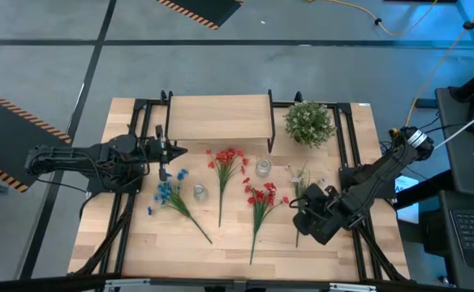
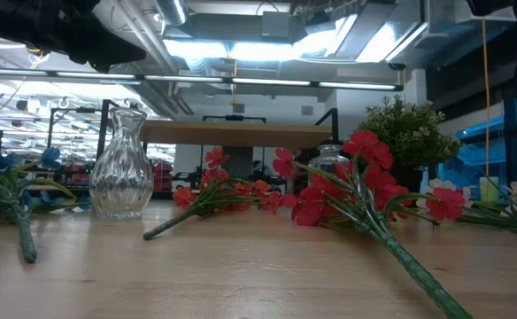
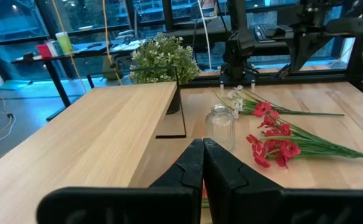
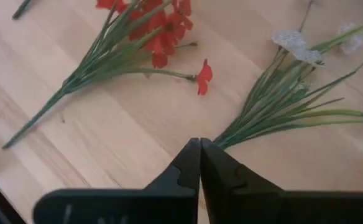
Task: Pick and place flowers into a vace then onto a shelf
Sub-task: Put the white flowers into the right transparent vase
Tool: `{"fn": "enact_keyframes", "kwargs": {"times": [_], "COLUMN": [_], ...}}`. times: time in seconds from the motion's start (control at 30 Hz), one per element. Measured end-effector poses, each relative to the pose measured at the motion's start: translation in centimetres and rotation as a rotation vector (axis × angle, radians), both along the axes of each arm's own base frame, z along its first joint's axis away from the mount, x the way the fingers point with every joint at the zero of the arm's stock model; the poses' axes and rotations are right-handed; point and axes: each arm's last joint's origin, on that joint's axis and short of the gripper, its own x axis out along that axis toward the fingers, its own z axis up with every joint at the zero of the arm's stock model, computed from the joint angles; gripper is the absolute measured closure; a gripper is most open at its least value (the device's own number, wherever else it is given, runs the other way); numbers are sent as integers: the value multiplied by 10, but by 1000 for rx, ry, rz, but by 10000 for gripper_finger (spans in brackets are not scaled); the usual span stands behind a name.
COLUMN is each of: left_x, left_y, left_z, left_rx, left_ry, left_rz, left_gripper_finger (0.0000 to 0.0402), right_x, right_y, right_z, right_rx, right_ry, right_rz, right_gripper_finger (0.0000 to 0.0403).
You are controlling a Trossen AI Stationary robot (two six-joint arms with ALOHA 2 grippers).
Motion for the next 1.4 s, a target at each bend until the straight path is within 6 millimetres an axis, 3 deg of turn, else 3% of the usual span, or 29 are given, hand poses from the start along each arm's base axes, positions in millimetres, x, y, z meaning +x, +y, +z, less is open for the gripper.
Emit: {"fn": "enact_keyframes", "kwargs": {"times": [0.37,0.7,1.03,1.27,1.4], "left_x": [0,0,0,0,0], "left_y": [0,0,0,0,0], "left_z": [-1,-1,-1,-1,-1], "left_rx": [-2,-2,-3,-3,-3], "left_ry": [7,7,7,7,7], "left_rz": [0,1,1,1,1], "left_gripper_finger": [398,398,398,398,398], "right_x": [0,-5,-11,-8,-4], "right_y": [-1,-6,-18,-21,-20], "right_z": [-2,-37,-73,-80,-93], "right_rx": [37,89,157,137,90], "right_ry": [-22,-27,1,8,49], "right_rz": [-101,-203,-290,-310,-318], "right_gripper_finger": [271,185,170,172,172]}}
